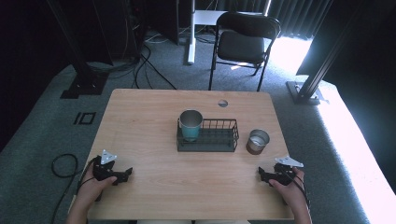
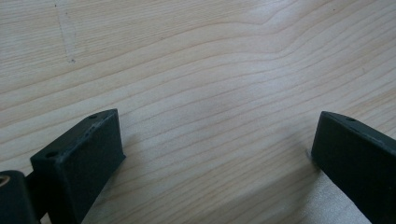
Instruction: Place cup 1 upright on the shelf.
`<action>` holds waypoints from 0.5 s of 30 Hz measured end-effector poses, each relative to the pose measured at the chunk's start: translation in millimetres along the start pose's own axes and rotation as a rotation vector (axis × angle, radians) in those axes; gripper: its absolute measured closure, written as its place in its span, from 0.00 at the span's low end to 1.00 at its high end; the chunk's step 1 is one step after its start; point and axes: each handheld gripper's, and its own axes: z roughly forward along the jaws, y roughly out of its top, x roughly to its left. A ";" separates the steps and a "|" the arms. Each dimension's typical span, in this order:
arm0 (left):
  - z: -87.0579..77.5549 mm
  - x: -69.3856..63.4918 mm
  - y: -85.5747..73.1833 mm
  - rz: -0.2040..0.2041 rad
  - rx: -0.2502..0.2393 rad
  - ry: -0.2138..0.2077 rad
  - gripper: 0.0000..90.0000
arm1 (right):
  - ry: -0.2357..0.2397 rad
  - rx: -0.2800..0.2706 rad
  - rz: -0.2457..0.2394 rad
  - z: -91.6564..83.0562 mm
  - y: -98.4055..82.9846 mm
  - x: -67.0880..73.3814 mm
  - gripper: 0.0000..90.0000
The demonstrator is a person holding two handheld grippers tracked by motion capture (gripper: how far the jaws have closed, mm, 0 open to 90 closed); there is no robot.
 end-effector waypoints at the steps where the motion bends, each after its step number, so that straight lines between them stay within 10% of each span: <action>1: 0.0 0.0 0.0 0.000 0.000 0.000 0.03 | 0.000 0.001 0.001 0.0 0.0 0.0 0.13; 15: 0.7 -1.0 0.6 -0.019 -0.001 0.016 0.03 | -0.014 0.001 0.018 1.3 1.4 2.1 0.13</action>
